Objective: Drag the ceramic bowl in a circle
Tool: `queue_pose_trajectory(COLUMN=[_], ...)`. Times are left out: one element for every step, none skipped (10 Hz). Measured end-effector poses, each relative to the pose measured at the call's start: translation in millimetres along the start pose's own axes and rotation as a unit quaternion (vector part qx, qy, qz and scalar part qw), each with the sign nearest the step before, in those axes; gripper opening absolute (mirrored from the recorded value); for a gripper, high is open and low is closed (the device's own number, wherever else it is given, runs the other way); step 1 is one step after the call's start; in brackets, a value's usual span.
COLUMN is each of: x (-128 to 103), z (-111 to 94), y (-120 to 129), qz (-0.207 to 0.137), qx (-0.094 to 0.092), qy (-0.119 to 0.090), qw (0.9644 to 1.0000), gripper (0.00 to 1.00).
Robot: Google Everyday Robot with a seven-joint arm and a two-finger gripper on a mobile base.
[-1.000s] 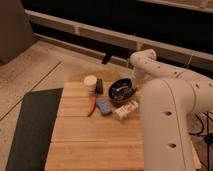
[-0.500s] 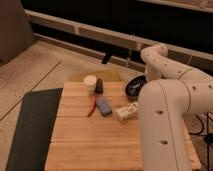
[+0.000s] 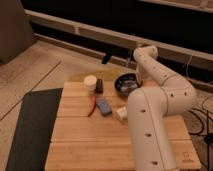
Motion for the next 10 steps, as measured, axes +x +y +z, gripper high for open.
queue_pose_trajectory(x=[0.3, 4.6, 12.1, 20.7, 31.3, 36.6, 40.8, 43.3, 45.3, 46.5], z=[0.0, -1.2, -1.3, -0.4, 1.8, 3.1, 4.9, 6.1, 7.2, 8.0], y=[19.3, 35.6, 41.9, 34.9, 21.6, 14.1, 9.0, 8.0, 9.0, 10.7], qz=[-0.012, -0.021, -0.022, -0.013, 0.000, 0.010, 0.016, 0.019, 0.018, 0.017], qx=[-0.019, -0.035, -0.041, -0.035, -0.025, -0.020, -0.016, -0.014, -0.013, -0.014], qy=[0.002, 0.008, 0.014, 0.023, 0.033, 0.038, 0.042, 0.045, 0.048, 0.050], qw=[0.9997, 0.9992, 0.9988, 0.9990, 0.9991, 0.9990, 0.9988, 0.9987, 0.9986, 0.9985], gripper=[0.00, 0.00, 0.03, 0.10, 0.23, 0.33, 0.44, 0.55, 0.67, 0.75])
